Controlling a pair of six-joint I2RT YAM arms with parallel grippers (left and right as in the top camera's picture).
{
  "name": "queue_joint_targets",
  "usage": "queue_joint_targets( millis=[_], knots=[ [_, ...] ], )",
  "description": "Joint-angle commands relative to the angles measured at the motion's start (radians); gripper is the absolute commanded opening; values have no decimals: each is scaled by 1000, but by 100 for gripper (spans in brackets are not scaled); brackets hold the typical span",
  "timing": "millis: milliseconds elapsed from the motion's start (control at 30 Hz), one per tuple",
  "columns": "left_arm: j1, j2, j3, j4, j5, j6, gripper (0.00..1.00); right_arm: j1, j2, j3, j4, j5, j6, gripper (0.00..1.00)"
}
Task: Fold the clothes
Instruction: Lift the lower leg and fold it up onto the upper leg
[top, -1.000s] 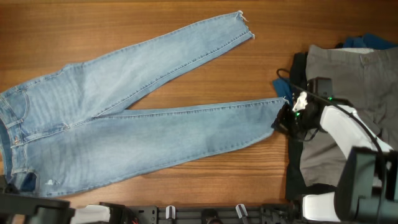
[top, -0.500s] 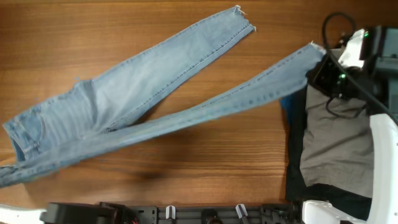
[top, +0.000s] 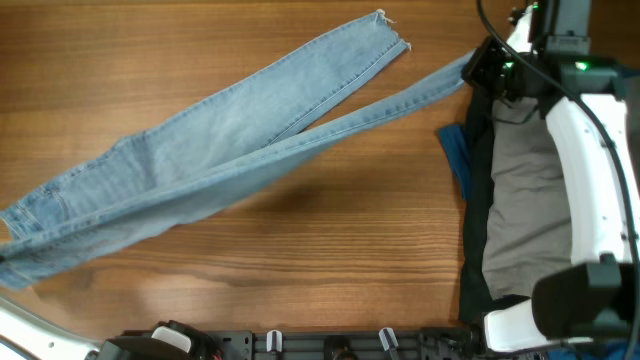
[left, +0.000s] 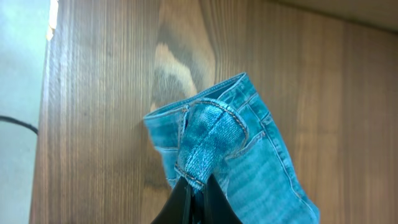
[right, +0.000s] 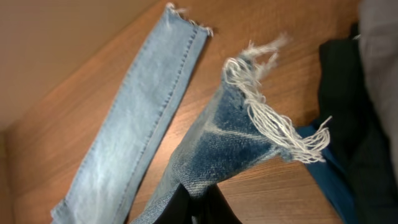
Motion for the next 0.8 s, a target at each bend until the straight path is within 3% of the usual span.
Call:
queue_joint_targets(
  millis=[0,367,767],
  knots=[
    [9,-6,122,5,-143,12,4,-22,24,25,66,74,10,4],
    [10,86,121,-183,-222,12,4,-7,68,25,111,71,11,4],
    [-13,318,85,-25,-210,9,4,120,254,25,283,79,66,4]
  ],
)
